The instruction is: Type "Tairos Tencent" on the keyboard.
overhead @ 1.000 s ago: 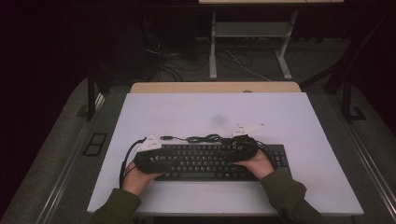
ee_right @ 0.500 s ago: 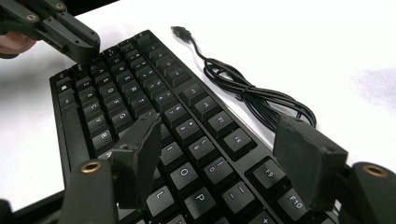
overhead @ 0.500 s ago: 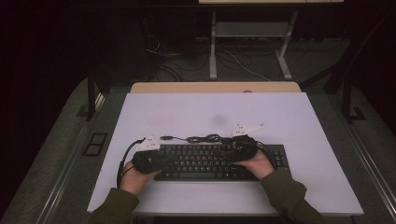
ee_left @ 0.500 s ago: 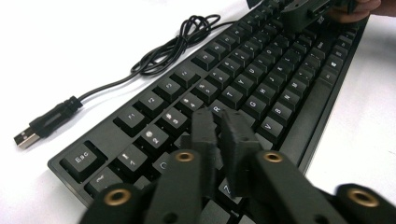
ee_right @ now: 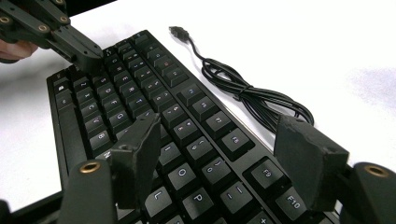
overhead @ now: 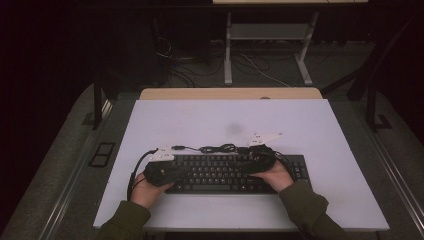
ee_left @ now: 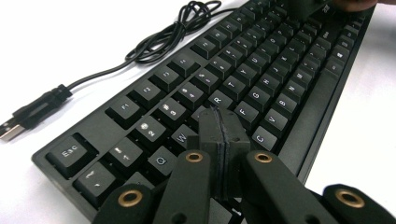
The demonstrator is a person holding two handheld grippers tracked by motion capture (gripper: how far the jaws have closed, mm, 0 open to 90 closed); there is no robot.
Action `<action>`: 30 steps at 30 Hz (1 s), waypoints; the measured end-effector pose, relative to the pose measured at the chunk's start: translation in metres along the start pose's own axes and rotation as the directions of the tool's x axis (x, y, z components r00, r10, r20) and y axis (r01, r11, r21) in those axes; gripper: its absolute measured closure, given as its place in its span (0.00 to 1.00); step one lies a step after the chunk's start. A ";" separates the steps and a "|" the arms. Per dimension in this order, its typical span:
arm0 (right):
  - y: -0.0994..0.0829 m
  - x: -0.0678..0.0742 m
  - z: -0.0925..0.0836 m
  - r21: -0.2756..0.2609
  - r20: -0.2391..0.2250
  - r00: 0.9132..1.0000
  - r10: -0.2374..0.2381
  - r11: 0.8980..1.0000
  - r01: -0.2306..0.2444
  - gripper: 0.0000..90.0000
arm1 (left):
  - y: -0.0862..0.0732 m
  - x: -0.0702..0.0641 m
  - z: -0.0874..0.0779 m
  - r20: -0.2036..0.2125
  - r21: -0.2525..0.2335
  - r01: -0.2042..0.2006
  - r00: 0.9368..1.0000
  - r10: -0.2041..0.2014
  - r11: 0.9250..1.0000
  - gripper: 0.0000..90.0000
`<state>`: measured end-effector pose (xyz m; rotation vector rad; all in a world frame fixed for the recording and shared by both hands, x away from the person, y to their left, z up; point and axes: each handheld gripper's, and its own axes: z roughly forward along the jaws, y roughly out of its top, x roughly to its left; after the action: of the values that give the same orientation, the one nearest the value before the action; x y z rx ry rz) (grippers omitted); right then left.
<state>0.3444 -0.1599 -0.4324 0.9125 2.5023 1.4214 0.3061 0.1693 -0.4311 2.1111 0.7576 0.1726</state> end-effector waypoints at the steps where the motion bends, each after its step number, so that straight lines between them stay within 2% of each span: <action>1: 0.000 0.000 0.000 -0.001 0.000 1.000 -0.001 1.000 0.001 0.35 | 0.000 0.000 0.001 0.000 0.003 0.002 1.000 -0.002 1.000 0.99; 12: 0.000 0.000 0.000 -0.002 0.003 1.000 0.001 1.000 -0.001 0.35 | -0.002 0.001 0.008 0.014 0.038 -0.002 1.000 0.002 0.999 0.99; 14: 0.000 0.000 0.000 0.002 0.003 1.000 0.001 1.000 -0.001 0.35 | -0.003 0.002 0.008 0.022 0.033 0.006 1.000 -0.007 0.999 0.99; 30: 0.000 0.000 0.000 -0.001 0.003 1.000 0.003 1.000 -0.003 0.35 | -0.001 0.001 0.004 0.013 0.021 -0.005 1.000 0.005 1.000 0.99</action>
<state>0.3445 -0.1605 -0.4324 0.9181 2.4987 1.4210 0.3084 0.1674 -0.4345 2.1327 0.7493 0.1539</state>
